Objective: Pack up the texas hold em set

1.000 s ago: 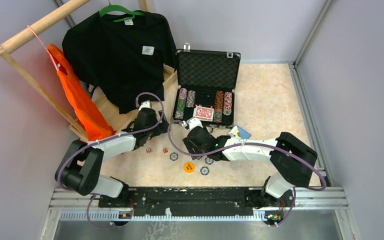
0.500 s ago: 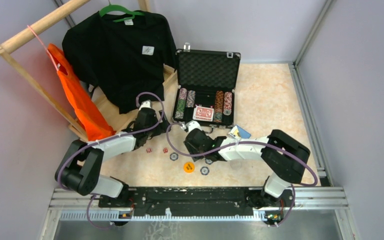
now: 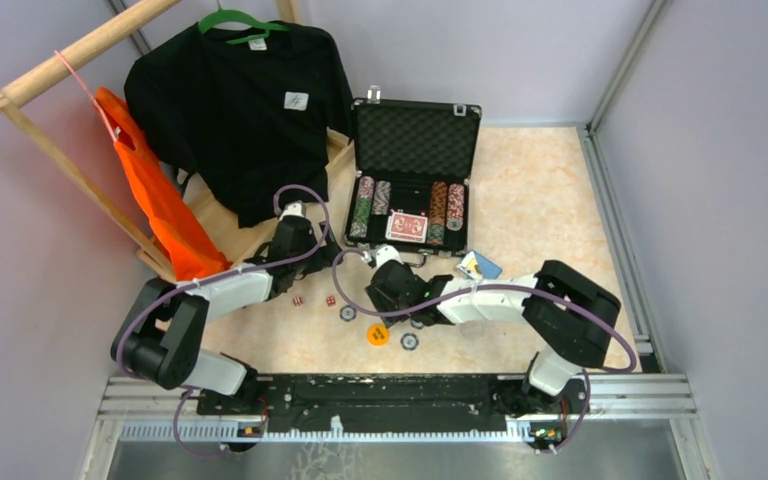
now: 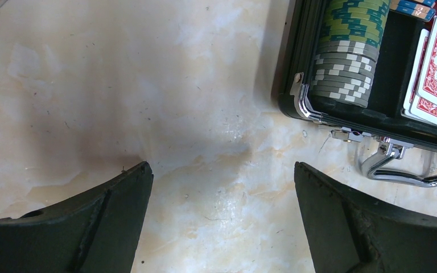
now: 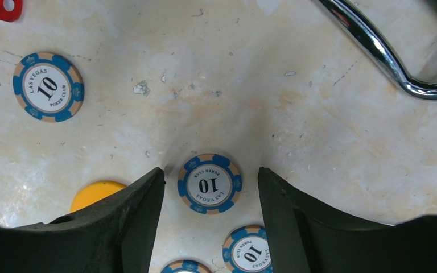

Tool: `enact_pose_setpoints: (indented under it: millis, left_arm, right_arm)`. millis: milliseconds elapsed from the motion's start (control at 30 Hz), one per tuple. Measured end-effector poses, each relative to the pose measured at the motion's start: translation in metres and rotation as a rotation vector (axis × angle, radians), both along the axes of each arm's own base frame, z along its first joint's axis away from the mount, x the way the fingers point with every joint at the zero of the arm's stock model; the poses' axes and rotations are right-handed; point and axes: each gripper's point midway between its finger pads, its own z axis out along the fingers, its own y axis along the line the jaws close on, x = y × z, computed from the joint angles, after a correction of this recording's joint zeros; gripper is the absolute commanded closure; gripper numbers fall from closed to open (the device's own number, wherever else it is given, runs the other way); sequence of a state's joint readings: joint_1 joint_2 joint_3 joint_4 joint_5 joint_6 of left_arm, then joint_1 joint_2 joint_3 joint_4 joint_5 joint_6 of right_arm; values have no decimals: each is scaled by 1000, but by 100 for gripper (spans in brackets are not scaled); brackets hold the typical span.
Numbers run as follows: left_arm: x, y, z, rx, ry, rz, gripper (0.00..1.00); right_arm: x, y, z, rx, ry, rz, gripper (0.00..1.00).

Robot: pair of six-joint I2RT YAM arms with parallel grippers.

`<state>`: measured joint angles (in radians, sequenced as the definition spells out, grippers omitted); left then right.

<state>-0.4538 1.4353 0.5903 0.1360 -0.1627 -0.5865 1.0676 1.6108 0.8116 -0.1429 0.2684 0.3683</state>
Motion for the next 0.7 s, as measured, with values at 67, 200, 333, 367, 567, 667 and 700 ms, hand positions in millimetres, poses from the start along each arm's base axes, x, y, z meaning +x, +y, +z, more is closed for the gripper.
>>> enact_pose_setpoints:
  millis: [67,200,333,367,567,667,700]
  left_arm:
    - [0,0,0,-1,1,-1,1]
    - [-1,-1,-1,-3,4,-5,1]
    - [-1,-2,-1,-5,6,-9,1]
    - [-1,-2,-1,-6,6,-10,1]
    - [-1,-3,-1,-8,7,-14,1]
    - [-2,-3,-1,-7,7,-16,1]
    - [-2,-3,-1,-7,7,-16,1]
  right_arm:
    - [-2,1,0,0,1,5,38]
    - [-10,5,0,1,6,19,41]
    - [-13,5,0,2,13,16,44]
    - [-14,4,-1,2,13,15,46]
    - [-14,-1,-1,-1,9,0,56]
    - [-14,-1,-1,-3,8,-8,59]
    - [-14,-2,-1,-3,8,-9,59]
